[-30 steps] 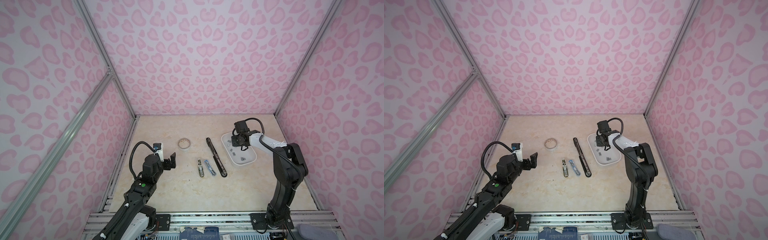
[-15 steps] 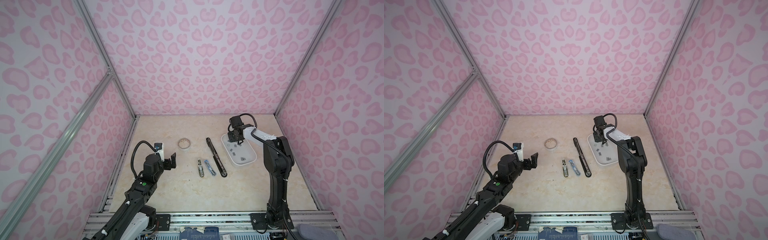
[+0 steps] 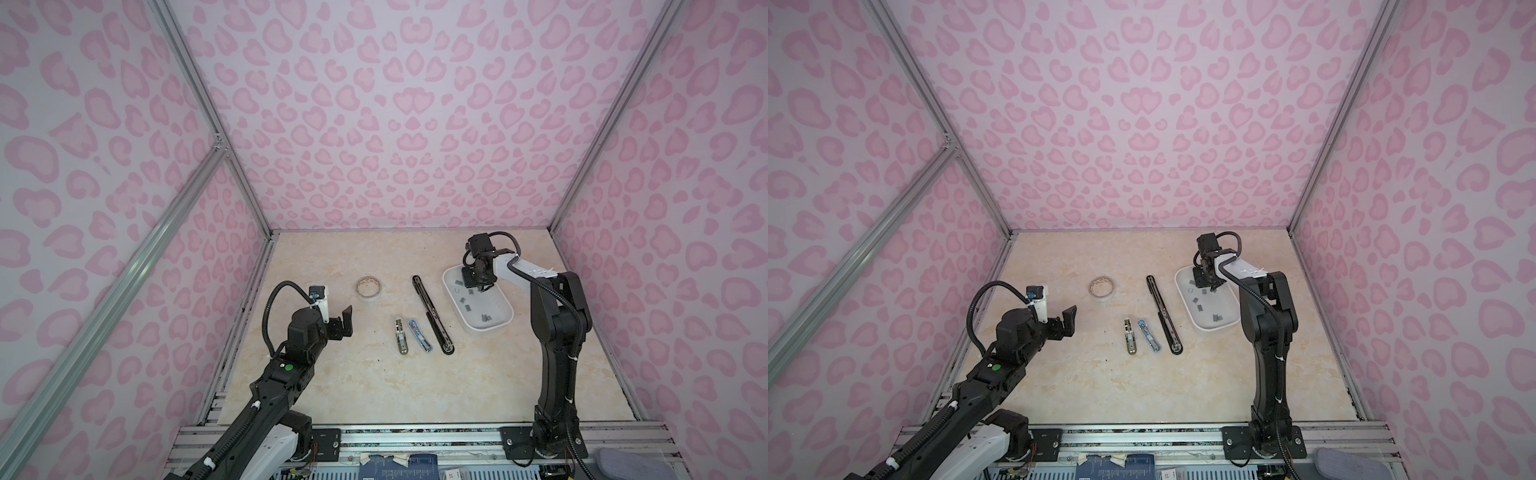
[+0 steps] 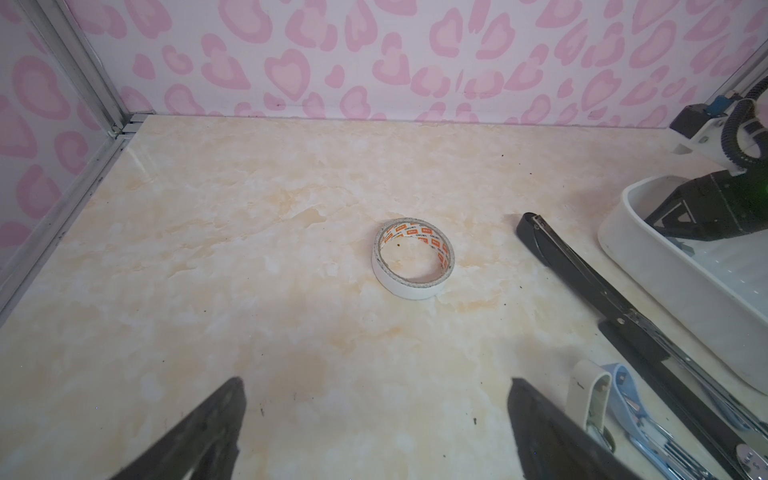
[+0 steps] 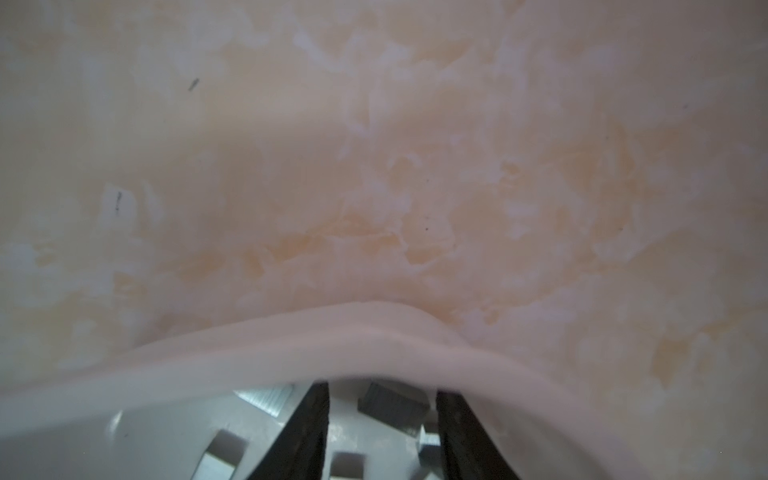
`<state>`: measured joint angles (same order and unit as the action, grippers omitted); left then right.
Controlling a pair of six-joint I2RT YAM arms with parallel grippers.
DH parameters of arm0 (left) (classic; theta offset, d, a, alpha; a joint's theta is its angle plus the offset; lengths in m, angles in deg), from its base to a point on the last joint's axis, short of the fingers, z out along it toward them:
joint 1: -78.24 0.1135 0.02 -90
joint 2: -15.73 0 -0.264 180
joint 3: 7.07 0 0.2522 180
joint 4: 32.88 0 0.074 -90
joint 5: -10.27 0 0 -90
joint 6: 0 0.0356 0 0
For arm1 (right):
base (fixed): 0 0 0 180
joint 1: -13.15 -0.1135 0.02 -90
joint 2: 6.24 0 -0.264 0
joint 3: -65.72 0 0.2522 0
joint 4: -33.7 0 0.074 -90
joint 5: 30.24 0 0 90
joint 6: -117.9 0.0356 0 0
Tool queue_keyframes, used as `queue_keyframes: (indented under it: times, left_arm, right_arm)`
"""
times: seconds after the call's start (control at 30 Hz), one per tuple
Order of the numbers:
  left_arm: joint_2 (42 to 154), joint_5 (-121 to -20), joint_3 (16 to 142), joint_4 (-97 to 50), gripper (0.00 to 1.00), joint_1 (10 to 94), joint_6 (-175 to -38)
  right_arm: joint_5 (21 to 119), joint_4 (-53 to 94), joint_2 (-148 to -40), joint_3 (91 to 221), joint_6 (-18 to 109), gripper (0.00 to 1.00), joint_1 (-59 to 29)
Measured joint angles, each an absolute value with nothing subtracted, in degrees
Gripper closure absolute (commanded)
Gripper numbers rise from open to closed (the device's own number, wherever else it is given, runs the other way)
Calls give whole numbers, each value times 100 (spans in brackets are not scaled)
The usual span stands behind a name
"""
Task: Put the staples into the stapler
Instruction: 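Lower the right gripper into the tray and close on a grey staple strip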
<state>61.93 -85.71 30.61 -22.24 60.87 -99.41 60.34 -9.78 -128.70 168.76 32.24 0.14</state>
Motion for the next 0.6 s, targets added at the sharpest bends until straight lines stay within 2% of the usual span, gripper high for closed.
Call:
queue_keyframes:
  times: [0.6]
  left_arm:
    - [6151, -8555, 3061, -2219, 1, 6089, -9941]
  right_arm:
    - [6240, -1063, -13010, 17031, 3182, 60, -96]
